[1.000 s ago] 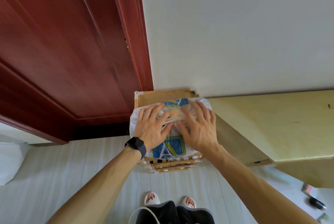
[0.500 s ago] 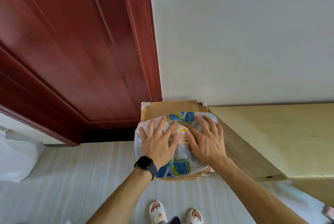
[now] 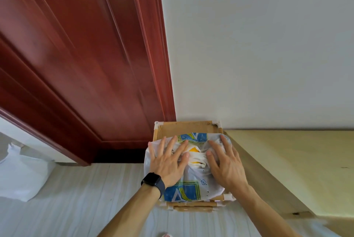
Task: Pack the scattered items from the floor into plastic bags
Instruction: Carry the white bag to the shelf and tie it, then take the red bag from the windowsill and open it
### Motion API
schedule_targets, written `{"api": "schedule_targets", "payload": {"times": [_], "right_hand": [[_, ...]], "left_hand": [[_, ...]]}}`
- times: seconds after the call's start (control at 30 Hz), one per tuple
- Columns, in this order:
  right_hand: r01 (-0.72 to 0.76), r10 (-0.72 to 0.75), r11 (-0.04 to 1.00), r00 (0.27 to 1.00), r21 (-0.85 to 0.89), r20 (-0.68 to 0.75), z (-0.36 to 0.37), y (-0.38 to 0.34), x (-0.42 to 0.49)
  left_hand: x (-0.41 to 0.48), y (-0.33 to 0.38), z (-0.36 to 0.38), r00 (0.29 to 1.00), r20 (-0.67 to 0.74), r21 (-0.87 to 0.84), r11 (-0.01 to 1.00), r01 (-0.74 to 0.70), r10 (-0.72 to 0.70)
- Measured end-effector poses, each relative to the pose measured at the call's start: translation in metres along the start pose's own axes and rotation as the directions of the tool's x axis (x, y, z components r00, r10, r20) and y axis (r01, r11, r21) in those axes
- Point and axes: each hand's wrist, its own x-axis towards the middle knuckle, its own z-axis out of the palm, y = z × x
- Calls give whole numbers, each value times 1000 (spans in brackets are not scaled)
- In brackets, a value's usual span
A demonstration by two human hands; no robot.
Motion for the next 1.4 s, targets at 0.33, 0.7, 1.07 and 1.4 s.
{"api": "schedule_targets", "payload": {"times": [0.33, 0.7, 1.07, 1.4], "right_hand": [[70, -65, 989, 997, 133, -40, -39, 0, -25], [48, -23, 991, 981, 127, -191, -110, 9, -41], [-299, 237, 954, 800, -25, -551, -250, 29, -142], [-724, 498, 688, 422, 49, -757, -306, 41, -379]], "left_hand": [[-22, 4, -11, 994, -102, 6, 999, -33, 33], [20, 17, -93, 961, -277, -93, 995, -28, 1], [33, 159, -148, 828, -235, 29, 855, -518, 510], [-73, 353, -145, 441, -231, 91, 470, -878, 868]]}}
